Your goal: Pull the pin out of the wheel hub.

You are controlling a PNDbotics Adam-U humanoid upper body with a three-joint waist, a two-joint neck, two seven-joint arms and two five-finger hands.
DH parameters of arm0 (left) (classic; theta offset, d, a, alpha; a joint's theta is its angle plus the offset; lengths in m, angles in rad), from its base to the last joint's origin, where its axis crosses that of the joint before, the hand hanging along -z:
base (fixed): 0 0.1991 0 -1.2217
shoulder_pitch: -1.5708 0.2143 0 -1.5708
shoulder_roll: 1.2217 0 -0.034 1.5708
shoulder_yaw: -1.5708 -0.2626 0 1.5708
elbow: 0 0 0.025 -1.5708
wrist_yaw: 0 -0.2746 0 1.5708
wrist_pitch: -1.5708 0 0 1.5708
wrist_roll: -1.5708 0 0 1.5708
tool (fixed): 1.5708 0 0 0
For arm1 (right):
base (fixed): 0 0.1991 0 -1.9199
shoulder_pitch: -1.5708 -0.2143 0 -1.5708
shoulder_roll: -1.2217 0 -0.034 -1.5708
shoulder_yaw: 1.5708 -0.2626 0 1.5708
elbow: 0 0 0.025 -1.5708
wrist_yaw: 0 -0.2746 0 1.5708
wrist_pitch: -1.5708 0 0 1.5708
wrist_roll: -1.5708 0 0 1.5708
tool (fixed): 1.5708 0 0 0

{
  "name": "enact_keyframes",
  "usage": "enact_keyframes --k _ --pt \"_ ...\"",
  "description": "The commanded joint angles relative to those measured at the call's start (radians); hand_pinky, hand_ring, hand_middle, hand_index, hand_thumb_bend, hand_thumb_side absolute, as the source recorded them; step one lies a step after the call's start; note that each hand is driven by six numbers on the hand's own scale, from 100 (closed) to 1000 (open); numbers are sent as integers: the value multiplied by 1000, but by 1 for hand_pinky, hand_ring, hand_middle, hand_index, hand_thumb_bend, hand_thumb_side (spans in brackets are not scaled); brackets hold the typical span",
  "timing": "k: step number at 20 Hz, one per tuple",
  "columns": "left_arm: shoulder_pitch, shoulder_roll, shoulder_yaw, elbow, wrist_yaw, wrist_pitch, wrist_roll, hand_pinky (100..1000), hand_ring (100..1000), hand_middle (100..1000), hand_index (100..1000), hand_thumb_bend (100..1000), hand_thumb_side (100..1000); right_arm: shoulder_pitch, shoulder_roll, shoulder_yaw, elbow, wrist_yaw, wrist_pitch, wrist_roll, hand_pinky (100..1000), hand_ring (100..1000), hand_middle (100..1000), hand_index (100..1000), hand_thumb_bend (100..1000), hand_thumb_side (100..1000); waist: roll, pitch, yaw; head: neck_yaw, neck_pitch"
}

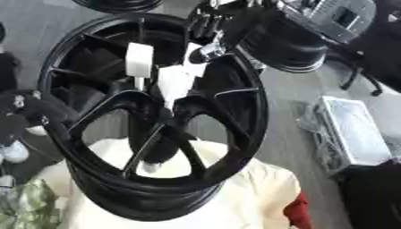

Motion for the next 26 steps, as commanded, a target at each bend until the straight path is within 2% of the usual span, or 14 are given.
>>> enact_keyframes --k 1,26 --pt "-8 28 3 -18 -8 -3 -3 614 759 660 722 100 769 -14 -22 -22 7 6 13 21 913 878 837 954 450 595 10 -7 0 0 -2" --pt "-17 35 -3 -18 -31 -11 -9 617 761 662 722 100 772 -2 -20 -35 50 15 -19 52 913 883 839 948 441 684 5 20 8 -1 -2"
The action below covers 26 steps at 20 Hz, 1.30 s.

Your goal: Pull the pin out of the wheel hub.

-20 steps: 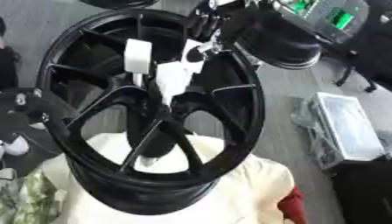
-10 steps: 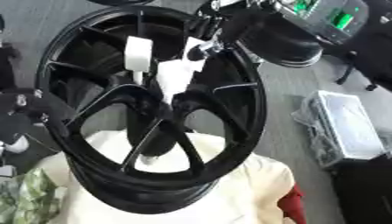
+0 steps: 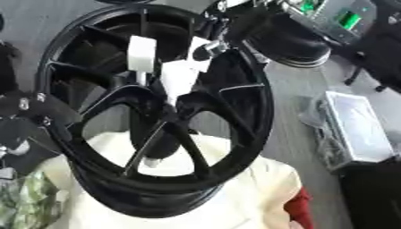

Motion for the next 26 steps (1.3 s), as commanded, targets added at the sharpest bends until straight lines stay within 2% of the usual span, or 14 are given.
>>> enact_keyframes --k 1,13,17,26 --pt "-14 27 3 -18 -6 -3 -2 617 761 662 722 100 772 -11 -21 -21 7 4 13 22 912 881 836 947 435 687 9 -11 0 -2 -2" --pt "-14 30 0 -18 -17 -7 -5 618 763 663 721 100 774 -13 -13 -24 22 1 0 37 908 876 825 941 419 718 5 -1 5 -4 -2" --pt "-14 32 0 -18 -21 -8 -7 618 763 664 721 100 775 -14 -12 -26 24 1 -2 41 904 871 808 932 401 690 2 3 8 -5 -2" --pt "-13 34 -3 -18 -29 -9 -12 619 764 665 721 100 777 -10 -9 -28 44 14 -7 49 893 864 801 925 431 650 -1 7 13 -8 -2"
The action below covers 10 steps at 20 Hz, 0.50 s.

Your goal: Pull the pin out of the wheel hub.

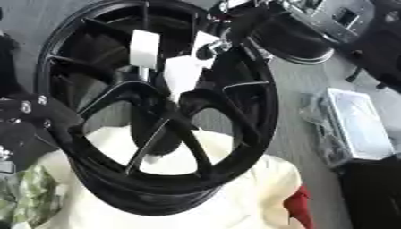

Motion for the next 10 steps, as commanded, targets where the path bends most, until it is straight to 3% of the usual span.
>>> enact_keyframes --k 1,10 --pt "-11 26 3 -18 -6 -2 -4 620 764 665 721 100 778 -9 -16 -22 10 10 11 21 892 864 801 925 433 650 11 -11 1 -4 -2" --pt "-14 26 -1 -18 -13 -1 -10 621 765 665 721 100 780 -13 -7 -28 32 16 8 14 865 841 772 899 391 586 10 -5 3 -6 -2"
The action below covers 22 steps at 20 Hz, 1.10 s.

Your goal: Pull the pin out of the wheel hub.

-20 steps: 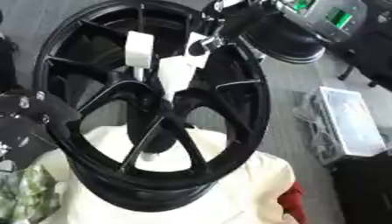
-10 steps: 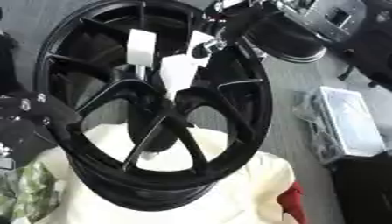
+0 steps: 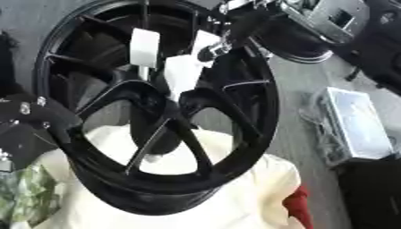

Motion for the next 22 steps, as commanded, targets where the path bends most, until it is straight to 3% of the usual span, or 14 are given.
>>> enact_keyframes --k 1,9,13,22 --pt "-14 25 0 -18 -6 -2 -6 621 765 666 721 100 781 -18 -13 -23 10 7 14 6 859 836 768 895 389 573 11 -10 0 -3 -2" --pt "-15 26 -1 -18 -10 -3 -7 622 765 666 721 100 780 11 -36 -30 -13 -3 18 -24 812 782 718 849 355 499 11 -6 3 -6 -2" --pt "-16 24 -3 -18 -11 -2 -10 622 766 666 721 100 781 14 -35 -29 -14 -13 27 -34 777 748 688 825 324 526 11 -5 4 -8 -2" --pt "-12 25 -5 -18 -17 0 -13 623 767 667 721 100 783 10 -27 -37 -5 -26 43 -98 724 654 572 722 240 425 11 -7 3 -5 -2"
